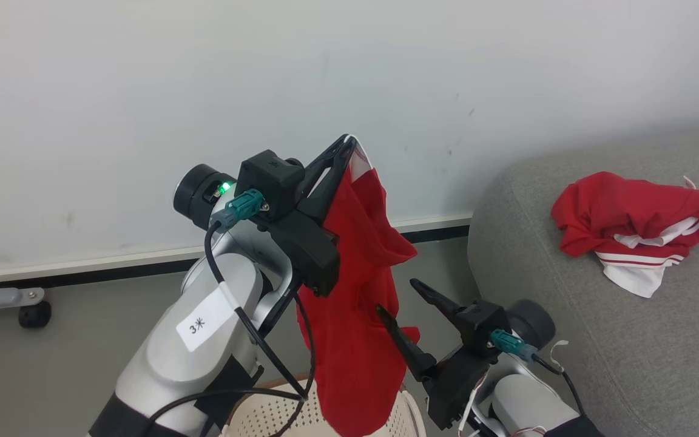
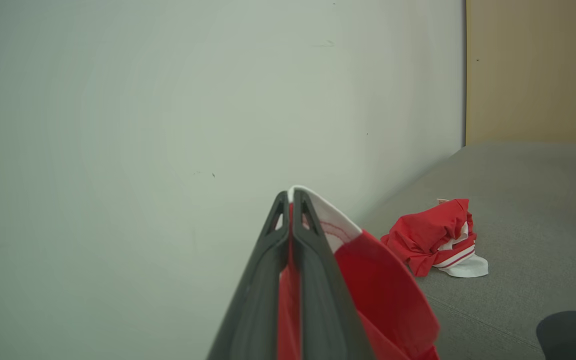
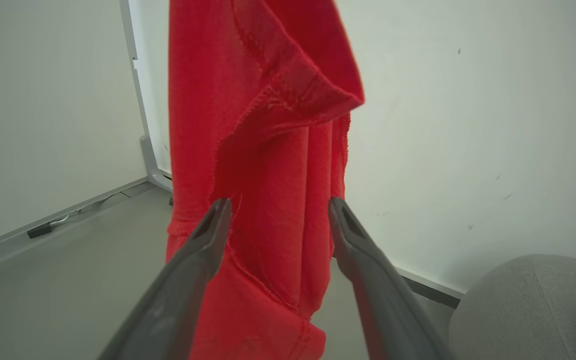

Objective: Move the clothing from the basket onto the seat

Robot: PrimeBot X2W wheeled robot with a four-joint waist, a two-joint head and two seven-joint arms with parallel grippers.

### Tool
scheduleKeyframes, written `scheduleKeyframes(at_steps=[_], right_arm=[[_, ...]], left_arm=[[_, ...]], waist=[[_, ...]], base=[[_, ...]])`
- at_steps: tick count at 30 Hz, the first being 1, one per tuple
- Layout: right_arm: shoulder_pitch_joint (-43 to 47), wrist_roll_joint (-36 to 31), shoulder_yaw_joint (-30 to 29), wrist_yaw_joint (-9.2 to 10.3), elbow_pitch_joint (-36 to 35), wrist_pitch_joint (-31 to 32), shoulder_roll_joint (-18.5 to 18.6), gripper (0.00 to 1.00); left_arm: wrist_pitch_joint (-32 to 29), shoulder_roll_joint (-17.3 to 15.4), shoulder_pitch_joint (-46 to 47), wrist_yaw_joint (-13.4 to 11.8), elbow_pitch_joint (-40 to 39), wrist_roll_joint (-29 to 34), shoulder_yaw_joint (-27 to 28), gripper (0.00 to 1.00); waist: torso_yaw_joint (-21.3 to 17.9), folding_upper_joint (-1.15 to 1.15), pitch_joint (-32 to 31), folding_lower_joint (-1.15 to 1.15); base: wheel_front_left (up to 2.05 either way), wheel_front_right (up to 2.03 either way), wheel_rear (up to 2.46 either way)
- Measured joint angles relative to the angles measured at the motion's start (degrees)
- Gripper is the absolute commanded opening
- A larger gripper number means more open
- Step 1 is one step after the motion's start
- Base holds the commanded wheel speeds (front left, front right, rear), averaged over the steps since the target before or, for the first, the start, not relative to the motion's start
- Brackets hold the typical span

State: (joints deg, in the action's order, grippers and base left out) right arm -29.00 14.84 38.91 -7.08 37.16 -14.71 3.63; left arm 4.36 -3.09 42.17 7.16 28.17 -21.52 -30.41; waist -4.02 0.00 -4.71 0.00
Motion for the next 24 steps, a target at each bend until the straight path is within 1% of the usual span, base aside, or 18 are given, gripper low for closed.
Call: scheduleKeyframes(at_steps=[6, 15, 20, 21, 22, 23, 24], right_arm=[[-1.94, 4.53, 6.79, 0.0, 1.14, 0.0, 0.0, 1.0], [-8.5, 9.1, 13.32, -0.02, 6.82, 0.01, -0.02, 1.0], [-11.42, 13.59, 18.05, -0.05, 7.15, 0.09, -0.07, 1.0], [-11.98, 14.47, 18.82, -0.05, 7.05, 0.21, -0.05, 0.45], [-12.45, 15.19, 19.46, -0.05, 6.98, 0.48, -0.05, 0.34], [-12.9, 15.96, 20.19, -0.05, 6.67, 0.51, -0.04, 0.11], [-13.17, 16.97, 20.75, -0.05, 6.34, 0.51, -0.07, 0.0]], left_arm=[[-1.25, 0.05, 0.03, 0.0, -0.57, -0.22, -0.87, 0.0], [-2.86, 0.98, 2.42, 0.0, -0.91, -0.93, -3.91, 0.0], [-3.35, 0.99, 2.61, 0.0, -0.94, -2.65, -5.35, 0.0], [-3.53, 0.98, 2.69, -0.01, -0.94, -2.66, -5.52, 0.0], [-3.61, 0.98, 2.81, -0.02, -0.97, -2.78, -5.66, 0.0], [-3.68, 0.98, 2.97, -0.07, -0.98, -3.01, -5.66, 0.0], [-3.69, 0.98, 3.08, -0.09, -0.97, -3.21, -5.66, 0.0]], waist=[[1.2, 0.0, -0.3, 0.0], [3.13, 0.0, -0.07, 0.0], [4.57, 0.0, 0.28, 0.0], [4.84, 0.0, 0.36, 0.0], [5.1, 0.0, 0.46, 0.0], [5.32, 0.0, 0.57, 0.0], [5.49, 0.0, 0.69, 0.0]], base=[[0.0, 0.0, 0.0], [0.0, 0.0, 0.0], [0.0, 0.0, 0.0], [0.0, 0.0, 0.0], [0.0, 0.0, 0.0], [0.0, 0.0, 0.0], [0.0, 0.0, 0.0]])
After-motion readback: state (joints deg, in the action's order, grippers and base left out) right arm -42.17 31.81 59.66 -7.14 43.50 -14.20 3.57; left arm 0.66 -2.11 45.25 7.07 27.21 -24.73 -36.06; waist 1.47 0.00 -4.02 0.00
